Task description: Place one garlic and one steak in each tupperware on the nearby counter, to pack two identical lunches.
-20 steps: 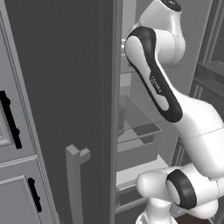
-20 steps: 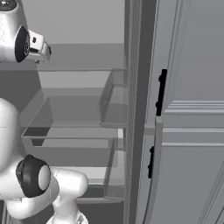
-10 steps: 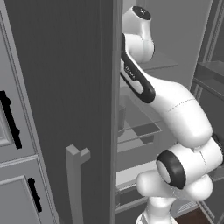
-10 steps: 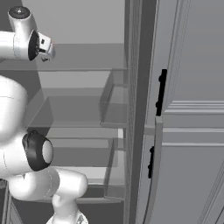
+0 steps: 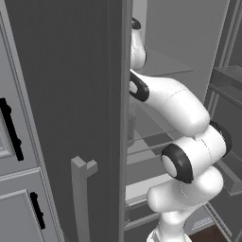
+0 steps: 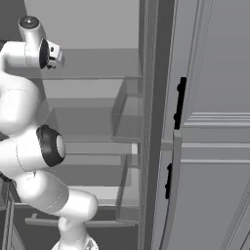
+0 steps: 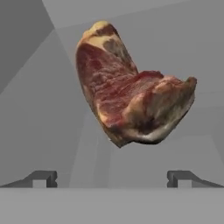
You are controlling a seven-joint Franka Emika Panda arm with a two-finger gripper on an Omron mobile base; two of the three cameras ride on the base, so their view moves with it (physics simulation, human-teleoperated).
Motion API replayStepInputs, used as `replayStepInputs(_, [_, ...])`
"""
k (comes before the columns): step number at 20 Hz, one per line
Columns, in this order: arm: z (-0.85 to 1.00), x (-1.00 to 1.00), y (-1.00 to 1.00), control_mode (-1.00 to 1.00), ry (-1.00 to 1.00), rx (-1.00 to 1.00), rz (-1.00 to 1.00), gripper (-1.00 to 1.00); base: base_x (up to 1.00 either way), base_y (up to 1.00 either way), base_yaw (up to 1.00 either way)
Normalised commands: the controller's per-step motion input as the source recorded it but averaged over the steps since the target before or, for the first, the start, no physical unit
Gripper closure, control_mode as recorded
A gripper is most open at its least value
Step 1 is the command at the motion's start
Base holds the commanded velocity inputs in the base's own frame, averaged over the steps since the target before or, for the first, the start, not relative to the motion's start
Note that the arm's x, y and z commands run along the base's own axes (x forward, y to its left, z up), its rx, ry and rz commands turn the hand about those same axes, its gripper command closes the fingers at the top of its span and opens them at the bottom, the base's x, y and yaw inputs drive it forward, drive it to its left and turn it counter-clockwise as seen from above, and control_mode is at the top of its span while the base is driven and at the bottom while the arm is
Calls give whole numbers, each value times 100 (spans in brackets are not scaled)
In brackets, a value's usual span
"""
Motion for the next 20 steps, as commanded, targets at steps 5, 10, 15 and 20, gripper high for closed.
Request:
replayStepInputs(5, [-13, 66, 7, -100, -10, -1, 0, -100, 0, 0, 0])
replayStepInputs(10, [-28, 52, 19, -100, -5, -4, 0, -100, 0, 0, 0])
replayStepInputs(15, [-23, 24, 1, -100, 0, -4, 0, -100, 0, 0, 0])
replayStepInputs(20, [-55, 5, 3, -100, -4, -8, 0, 100, 0, 0, 0])
